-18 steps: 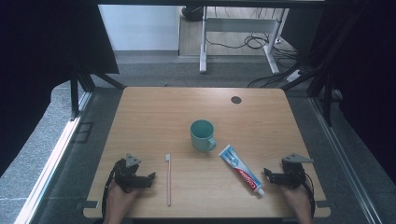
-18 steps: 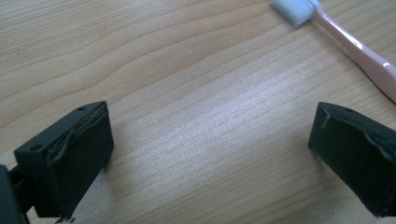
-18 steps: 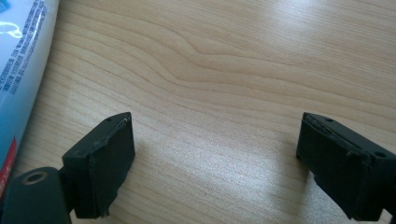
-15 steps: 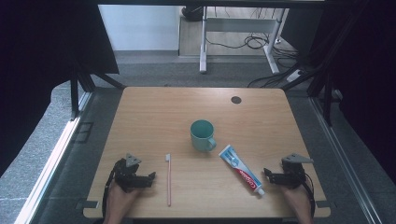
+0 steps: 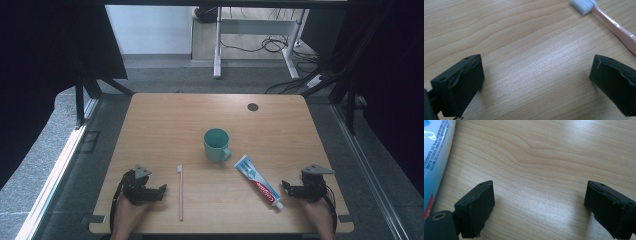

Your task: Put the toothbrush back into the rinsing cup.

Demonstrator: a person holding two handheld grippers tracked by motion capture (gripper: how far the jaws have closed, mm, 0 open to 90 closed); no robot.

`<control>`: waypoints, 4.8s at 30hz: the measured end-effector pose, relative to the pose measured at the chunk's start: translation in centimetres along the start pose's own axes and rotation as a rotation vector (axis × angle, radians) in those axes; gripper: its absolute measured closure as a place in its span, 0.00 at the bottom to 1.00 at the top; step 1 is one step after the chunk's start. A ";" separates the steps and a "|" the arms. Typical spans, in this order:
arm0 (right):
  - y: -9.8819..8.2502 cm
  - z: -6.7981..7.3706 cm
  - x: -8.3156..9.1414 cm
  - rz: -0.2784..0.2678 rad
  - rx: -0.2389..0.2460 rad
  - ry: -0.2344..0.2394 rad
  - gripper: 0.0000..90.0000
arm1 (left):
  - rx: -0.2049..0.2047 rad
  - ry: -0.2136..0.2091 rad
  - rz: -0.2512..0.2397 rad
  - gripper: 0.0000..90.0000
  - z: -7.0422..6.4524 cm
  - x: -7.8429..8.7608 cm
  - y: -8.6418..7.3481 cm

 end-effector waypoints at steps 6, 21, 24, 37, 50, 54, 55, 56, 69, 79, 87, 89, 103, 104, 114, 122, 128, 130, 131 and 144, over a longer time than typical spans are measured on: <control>0.0 0.0 0.0 0.000 -0.003 -0.003 0.10 | -0.005 -0.005 0.001 0.00 0.1 0.0 0.0; 0.0 0.0 0.0 0.000 -0.003 -0.005 0.10 | -0.008 -0.028 0.052 0.05 -0.1 0.3 0.6; 0.0 0.0 0.0 0.000 -0.003 -0.006 0.10 | -0.001 -0.039 0.080 0.06 -0.2 0.4 0.8; 0.0 0.0 0.0 0.000 -0.003 -0.007 0.10 | -0.033 -0.044 0.267 0.08 -1.7 1.2 3.4; 0.0 0.0 0.0 0.001 -0.002 -0.006 0.10 | -0.004 -0.088 0.427 0.15 -3.4 0.7 5.5; 0.0 0.0 -0.1 0.001 -0.002 -0.007 0.10 | -0.007 -0.092 0.462 0.16 -4.0 0.5 5.9; 0.0 0.0 -0.1 0.000 -0.002 -0.007 0.10 | -0.012 -0.093 0.487 0.16 -4.4 0.4 6.2; 0.1 0.0 -0.1 0.000 -0.002 -0.007 0.10 | -0.023 -0.097 0.503 0.16 -4.6 0.3 6.4; 0.1 0.0 -0.1 0.000 -0.003 -0.007 0.10 | -0.028 -0.110 0.616 0.32 -7.0 -1.8 7.8; 0.0 0.0 -0.1 0.000 -0.003 -0.007 0.10 | -0.106 -0.068 0.678 0.56 -8.4 -2.5 7.8; 0.0 0.0 -0.1 0.000 -0.003 -0.008 0.10 | -0.178 0.003 0.699 0.79 -8.9 -2.5 7.8; 0.0 0.0 -0.1 0.000 -0.003 -0.007 0.10 | -0.185 0.007 0.704 0.83 -8.9 -2.6 7.8; 0.0 0.0 -0.1 0.000 -0.003 -0.007 0.10 | -0.194 -0.051 0.711 0.94 -8.2 -2.6 8.0; 0.0 0.0 -0.1 0.001 -0.003 -0.007 0.10 | -0.193 -0.058 0.707 0.94 -8.2 -2.6 8.0; 0.0 0.0 -0.1 0.000 -0.002 -0.007 0.10 | -0.206 -0.096 0.648 0.94 -8.4 -1.8 8.9; 0.0 0.0 0.0 0.001 -0.002 -0.007 0.10 | -0.206 -0.139 0.585 0.94 -8.0 -1.1 9.4; 0.0 0.0 0.0 0.001 -0.002 -0.007 0.10 | -0.178 -0.176 0.522 0.94 -7.2 -0.5 9.6; 0.0 0.0 0.0 0.001 -0.002 -0.007 0.10 | -0.174 -0.181 0.499 0.94 -7.0 -0.2 9.8; 0.0 0.0 0.0 0.001 -0.002 -0.007 0.10 | -0.175 -0.186 0.484 0.94 -6.8 0.0 9.8; 0.0 0.0 0.0 0.002 -0.001 -0.006 0.10 | -0.162 -0.255 0.318 0.94 -6.3 1.6 11.2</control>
Point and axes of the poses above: each handheld gripper's, and its own axes: x roughly backward along the jaws, y roughly out of its top, z roughly to its left, the point moved 2 cm from there along -x, roughly forward along the jaws, and after that the axes turned 8 degrees about x, right-handed, at the moved point
